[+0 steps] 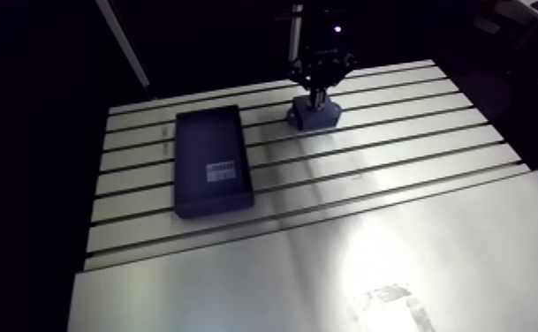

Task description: Pick up the bearing and press it into the housing until flush.

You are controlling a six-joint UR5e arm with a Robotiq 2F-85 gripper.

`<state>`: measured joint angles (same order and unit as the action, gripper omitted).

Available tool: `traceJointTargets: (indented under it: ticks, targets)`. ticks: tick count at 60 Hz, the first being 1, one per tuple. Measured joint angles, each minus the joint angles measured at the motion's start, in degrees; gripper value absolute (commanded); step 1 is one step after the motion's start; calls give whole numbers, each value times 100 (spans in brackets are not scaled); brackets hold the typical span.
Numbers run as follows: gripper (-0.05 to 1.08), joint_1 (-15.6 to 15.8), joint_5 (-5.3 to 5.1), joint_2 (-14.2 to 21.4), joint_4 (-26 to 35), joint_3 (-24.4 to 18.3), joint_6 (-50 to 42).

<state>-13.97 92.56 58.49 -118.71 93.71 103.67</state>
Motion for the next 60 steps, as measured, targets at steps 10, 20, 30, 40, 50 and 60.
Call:
traceJointTargets:
  ticks: [10,20,30,40,50,60]
  targets:
    - [94,-1,3,-1,-5,2,4]
    - [94,-2,4,-7,-9,7,8]
    - [94,-2,4,-15,-15,-3,8]
    - [94,-1,3,-33,-16,-8,9]
    - [94,-1,6,-48,-16,-18,13]
    - [94,-1,9,-67,-17,-32,16]
